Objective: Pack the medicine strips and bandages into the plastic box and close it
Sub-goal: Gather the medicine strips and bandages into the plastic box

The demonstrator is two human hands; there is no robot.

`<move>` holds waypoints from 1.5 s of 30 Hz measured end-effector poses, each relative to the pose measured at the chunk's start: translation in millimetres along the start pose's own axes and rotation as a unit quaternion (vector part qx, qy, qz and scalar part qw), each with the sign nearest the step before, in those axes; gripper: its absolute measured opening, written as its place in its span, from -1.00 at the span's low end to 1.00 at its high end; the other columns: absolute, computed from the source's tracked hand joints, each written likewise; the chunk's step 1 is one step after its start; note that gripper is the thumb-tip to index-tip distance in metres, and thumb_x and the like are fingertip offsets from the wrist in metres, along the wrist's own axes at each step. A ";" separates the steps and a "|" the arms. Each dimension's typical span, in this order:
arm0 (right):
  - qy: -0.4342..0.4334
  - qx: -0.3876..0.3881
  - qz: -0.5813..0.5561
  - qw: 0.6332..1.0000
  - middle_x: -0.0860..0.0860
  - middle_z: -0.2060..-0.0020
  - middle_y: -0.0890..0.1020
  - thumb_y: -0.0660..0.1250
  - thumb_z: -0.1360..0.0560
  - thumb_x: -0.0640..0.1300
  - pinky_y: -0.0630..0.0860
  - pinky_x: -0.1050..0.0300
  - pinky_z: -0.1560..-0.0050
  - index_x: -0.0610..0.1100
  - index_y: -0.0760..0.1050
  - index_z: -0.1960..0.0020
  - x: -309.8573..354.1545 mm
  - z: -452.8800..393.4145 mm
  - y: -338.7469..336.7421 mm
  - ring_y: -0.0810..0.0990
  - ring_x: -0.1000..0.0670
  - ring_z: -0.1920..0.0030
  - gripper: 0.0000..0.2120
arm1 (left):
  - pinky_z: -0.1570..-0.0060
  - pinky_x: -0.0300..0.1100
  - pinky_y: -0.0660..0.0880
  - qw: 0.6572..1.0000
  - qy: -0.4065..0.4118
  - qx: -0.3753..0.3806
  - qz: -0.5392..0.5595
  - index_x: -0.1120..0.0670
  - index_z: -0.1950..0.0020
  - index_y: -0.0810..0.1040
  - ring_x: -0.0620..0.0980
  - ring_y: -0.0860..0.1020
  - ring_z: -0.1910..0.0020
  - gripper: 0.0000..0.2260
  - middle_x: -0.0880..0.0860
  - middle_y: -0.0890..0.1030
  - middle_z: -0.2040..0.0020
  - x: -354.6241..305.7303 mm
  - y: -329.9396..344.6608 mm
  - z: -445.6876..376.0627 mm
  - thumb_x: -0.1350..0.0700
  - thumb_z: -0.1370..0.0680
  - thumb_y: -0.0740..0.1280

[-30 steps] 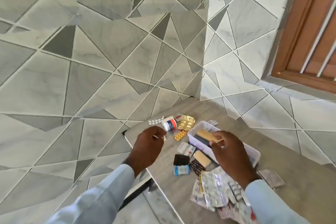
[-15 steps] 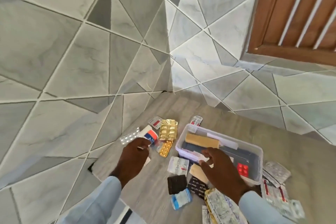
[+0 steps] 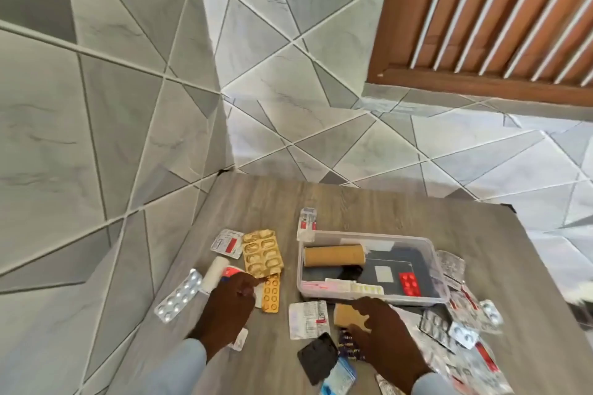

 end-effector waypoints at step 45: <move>-0.095 0.076 0.071 0.990 0.01 -0.42 0.34 0.43 -0.40 0.06 0.32 0.08 -0.37 0.00 0.13 -0.48 175.9 -78.4 125.9 0.34 -0.05 -0.38 -0.23 | -0.25 -0.08 0.46 0.985 0.023 0.001 -0.169 -0.07 -0.34 0.36 0.01 0.43 -0.28 -0.54 -0.01 0.44 -0.31 80.7 -67.4 -60.4 0.21 -0.48 0.35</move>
Point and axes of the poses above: each hand's wrist, its own z-axis away from the middle knuckle, its own y-axis out of the palm, x = y × z, the point moved 2 cm from there along -z, towards the middle knuckle
